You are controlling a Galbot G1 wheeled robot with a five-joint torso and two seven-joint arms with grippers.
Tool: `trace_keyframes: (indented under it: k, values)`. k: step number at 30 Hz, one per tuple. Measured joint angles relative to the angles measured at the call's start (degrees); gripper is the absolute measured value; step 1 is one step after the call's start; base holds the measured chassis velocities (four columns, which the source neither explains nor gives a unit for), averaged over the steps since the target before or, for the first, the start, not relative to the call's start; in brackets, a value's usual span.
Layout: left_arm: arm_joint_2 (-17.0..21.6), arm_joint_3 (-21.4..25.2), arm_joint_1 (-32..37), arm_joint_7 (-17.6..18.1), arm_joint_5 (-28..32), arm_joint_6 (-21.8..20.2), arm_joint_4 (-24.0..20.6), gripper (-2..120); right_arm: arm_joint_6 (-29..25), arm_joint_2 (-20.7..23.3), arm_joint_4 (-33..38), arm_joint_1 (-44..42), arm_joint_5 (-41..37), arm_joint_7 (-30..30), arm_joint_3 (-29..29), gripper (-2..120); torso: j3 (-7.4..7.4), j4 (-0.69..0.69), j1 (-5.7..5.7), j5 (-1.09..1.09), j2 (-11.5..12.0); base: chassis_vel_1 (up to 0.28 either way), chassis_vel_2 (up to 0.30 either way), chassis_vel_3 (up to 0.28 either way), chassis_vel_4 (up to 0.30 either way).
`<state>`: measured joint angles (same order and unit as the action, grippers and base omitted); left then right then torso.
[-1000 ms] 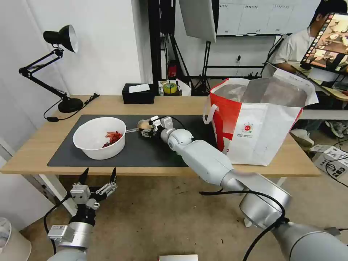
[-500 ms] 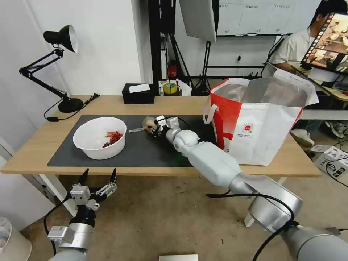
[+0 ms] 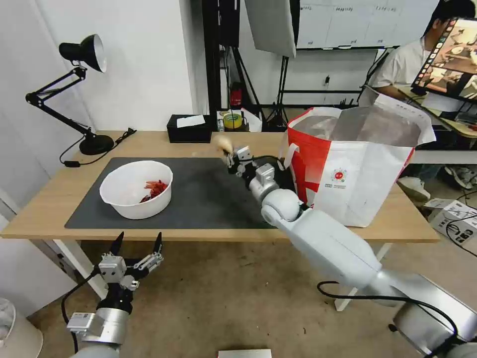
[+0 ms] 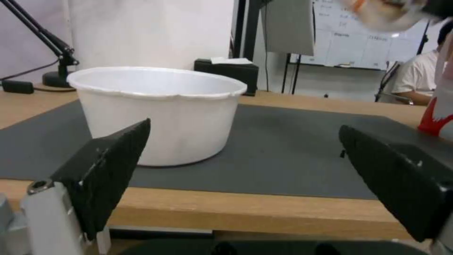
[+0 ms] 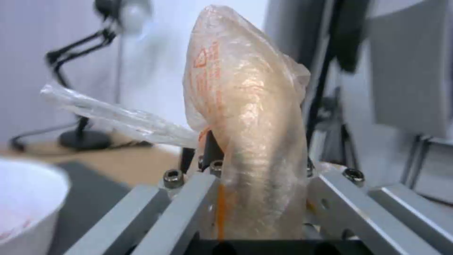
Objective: Pick up the trash from the table and place it into the takeout bag.
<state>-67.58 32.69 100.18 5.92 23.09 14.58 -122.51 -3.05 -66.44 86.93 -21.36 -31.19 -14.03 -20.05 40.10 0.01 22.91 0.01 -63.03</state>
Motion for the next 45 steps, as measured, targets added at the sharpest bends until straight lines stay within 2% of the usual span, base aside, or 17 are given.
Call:
trace_keyframes:
  k: [2,4,6,11,16,20,32,34,35,37,38,40,42,45]
  values:
    - [-0.4,-0.1,0.4,0.0,-0.5,0.2,-0.2,100,0.9,3.0,6.9,-1.7,4.2,-6.0,3.9,7,0.0,0.0,0.0,0.01,0.0,0.0,0.0,0.0,0.0]
    - [-0.4,-0.1,0.5,0.0,-0.6,0.2,-0.3,100,1.1,3.5,7.8,-2.0,4.7,-7.2,4.6,7,0.0,0.0,0.0,0.01,0.0,0.0,0.0,0.0,0.0]
    - [-0.7,-0.5,0.5,0.0,-1.0,0.3,-0.3,100,3.6,6.3,11.2,-3.2,5.0,-11.8,7.4,7,0.0,-0.01,0.0,0.01,0.0,0.0,0.0,0.0,0.0]
    - [-0.7,-0.8,0.6,0.0,-1.3,0.3,-0.6,100,5.9,10.6,14.1,-4.1,3.7,-13.9,9.7,7,0.0,-0.01,0.0,0.0,0.0,0.0,0.0,0.0,0.0]
    - [-0.3,-0.8,0.7,0.1,-1.4,0.3,-0.9,100,11.8,16.5,18.8,-6.0,-0.1,-17.3,14.3,7,0.0,-0.02,0.0,-0.01,0.0,0.0,0.0,0.0,0.0]
    - [-0.2,-1.1,0.7,0.1,-1.5,0.3,-1.2,100,14.5,18.3,20.0,-6.9,-1.7,-19.5,16.2,7,0.0,-0.02,0.0,0.01,0.0,0.0,0.0,0.0,0.0]
    - [0.1,-1.4,0.9,0.1,-1.7,0.2,-1.8,100,16.8,19.3,20.8,-8.9,-4.4,-21.7,17.8,7,0.0,-0.01,0.01,0.0,0.0,0.0,0.0,0.0,0.0]
    - [0.4,-1.4,1.0,0.1,-1.3,0.0,-2.3,100,17.3,19.7,21.4,-9.2,-5.3,-22.0,18.4,16,0.0,-0.01,0.01,-0.01,0.0,0.0,0.0,0.0,0.0]
    - [0.4,-1.4,1.0,0.1,-1.3,0.0,-2.3,100,17.3,19.7,21.4,-9.2,-5.3,-22.0,18.4,16,0.0,-0.01,0.01,-0.01,0.0,0.0,0.0,0.0,0.0]
    - [0.6,-1.3,1.2,0.1,-1.2,0.0,-2.4,100,18.0,20.0,21.9,-9.5,-6.8,-22.5,19.0,25,0.0,-0.01,0.01,0.0,0.0,0.0,0.0,0.0,0.0]
    - [0.6,-1.3,1.2,0.1,-1.2,0.0,-2.4,100,18.0,20.0,21.9,-9.5,-6.8,-22.5,19.0,25,0.0,-0.01,0.01,0.0,0.0,0.0,0.0,0.0,0.0]
    - [0.7,-1.2,1.4,0.1,-1.1,0.0,-2.5,100,18.9,20.4,22.5,-9.7,-8.8,-23.5,19.5,37,0.01,-0.01,0.01,-0.01,0.0,0.0,0.0,0.0,0.0]
    - [0.8,-1.2,1.4,0.1,-1.1,0.0,-2.4,100,19.2,20.5,22.8,-9.8,-9.6,-23.9,19.6,40,0.0,-0.01,0.01,-0.01,0.0,0.0,0.0,0.0,0.0]
    - [1.1,-1.3,1.3,0.1,-0.9,-0.1,-2.4,100,19.8,21.1,23.4,-10.3,-10.7,-24.5,19.9,56,0.01,-0.01,0.01,-0.01,0.0,0.0,0.0,0.0,0.0]
